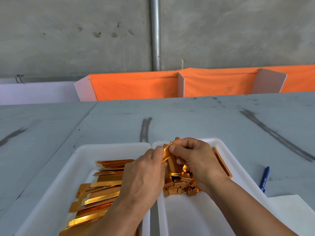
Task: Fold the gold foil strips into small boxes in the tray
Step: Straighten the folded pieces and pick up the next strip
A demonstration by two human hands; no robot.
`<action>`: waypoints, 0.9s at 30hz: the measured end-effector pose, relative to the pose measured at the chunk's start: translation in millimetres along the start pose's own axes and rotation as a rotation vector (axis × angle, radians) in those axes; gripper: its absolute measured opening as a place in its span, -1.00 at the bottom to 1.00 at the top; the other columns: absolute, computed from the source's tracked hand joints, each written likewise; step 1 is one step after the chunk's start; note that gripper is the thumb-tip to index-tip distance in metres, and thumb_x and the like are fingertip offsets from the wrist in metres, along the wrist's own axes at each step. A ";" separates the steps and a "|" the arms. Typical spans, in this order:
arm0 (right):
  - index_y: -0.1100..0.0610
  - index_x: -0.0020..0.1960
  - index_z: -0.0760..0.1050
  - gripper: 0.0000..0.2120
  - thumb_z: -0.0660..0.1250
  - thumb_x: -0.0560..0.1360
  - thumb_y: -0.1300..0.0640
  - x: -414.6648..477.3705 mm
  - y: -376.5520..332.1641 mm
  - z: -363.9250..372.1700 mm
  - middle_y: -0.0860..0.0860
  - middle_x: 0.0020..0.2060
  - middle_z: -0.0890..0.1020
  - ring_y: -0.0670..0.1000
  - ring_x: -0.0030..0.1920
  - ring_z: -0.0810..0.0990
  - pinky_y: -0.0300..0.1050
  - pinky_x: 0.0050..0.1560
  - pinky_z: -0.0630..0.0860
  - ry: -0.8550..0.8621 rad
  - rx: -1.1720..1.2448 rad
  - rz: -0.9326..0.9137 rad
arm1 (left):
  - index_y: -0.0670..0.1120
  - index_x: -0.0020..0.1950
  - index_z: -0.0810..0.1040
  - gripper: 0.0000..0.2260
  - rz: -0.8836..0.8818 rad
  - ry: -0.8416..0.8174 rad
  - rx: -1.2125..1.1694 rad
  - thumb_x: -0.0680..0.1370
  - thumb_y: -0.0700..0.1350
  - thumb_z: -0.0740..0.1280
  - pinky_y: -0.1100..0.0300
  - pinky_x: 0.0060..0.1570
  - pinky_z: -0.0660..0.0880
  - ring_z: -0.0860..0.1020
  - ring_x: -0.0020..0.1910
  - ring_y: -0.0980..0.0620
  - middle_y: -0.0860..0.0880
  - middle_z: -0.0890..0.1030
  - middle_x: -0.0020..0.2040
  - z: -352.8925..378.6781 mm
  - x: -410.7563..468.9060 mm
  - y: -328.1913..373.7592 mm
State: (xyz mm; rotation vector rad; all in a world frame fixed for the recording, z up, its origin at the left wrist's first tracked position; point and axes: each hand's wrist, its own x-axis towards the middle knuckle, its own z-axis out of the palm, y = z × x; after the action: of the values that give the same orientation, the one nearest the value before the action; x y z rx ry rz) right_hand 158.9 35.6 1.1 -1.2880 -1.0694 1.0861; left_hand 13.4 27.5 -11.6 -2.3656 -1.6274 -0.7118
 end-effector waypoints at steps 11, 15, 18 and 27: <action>0.06 -0.09 0.68 -0.97 0.49 0.47 0.13 1.6 0.1 -2.4 0.04 -0.23 0.72 -0.03 -0.25 0.60 -0.03 0.02 0.64 -0.025 0.010 -0.036 | 0.08 0.32 0.30 -0.69 -0.022 0.035 -0.046 0.61 0.14 0.12 0.39 -0.28 0.28 0.52 -0.18 0.16 0.14 0.53 -0.01 -0.6 -0.3 3.0; 0.06 -0.09 0.67 -0.97 0.47 0.48 0.13 1.2 -0.5 -1.7 0.04 -0.26 0.70 -0.06 -0.31 0.59 -0.04 -0.01 0.65 -0.022 -0.021 -0.059 | 0.07 0.30 0.34 -0.70 -0.032 0.038 -0.041 0.60 0.13 0.16 0.38 -0.32 0.23 0.40 -0.26 0.17 0.13 0.54 -0.05 -2.1 0.0 3.8; 0.03 -0.12 0.67 -0.99 0.48 0.47 0.11 0.5 -0.9 -2.7 -0.01 -0.30 0.69 -0.07 -0.31 0.60 -0.09 -0.10 0.63 -0.012 -0.053 -0.069 | 0.04 0.26 0.39 -0.71 -0.038 0.028 -0.035 0.59 0.12 0.21 0.37 -0.34 0.24 0.39 -0.31 0.17 0.12 0.55 -0.10 -2.1 -0.5 3.4; 0.02 -0.10 0.65 -0.99 0.46 0.49 0.09 -0.7 -2.1 -1.9 0.02 -0.20 0.71 0.08 -0.13 0.66 -0.25 -0.20 0.58 -0.011 -0.111 -0.100 | 0.07 0.33 0.32 -0.67 -0.012 0.050 -0.087 0.60 0.14 0.15 0.40 -0.31 0.31 0.53 -0.19 0.16 0.13 0.55 -0.03 1.8 -1.1 2.3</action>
State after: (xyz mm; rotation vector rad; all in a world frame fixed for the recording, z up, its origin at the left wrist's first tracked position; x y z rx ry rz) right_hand 160.7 34.6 3.2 -1.3033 -1.2035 0.9709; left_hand 15.7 26.5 -13.5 -2.3778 -1.6235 -0.8538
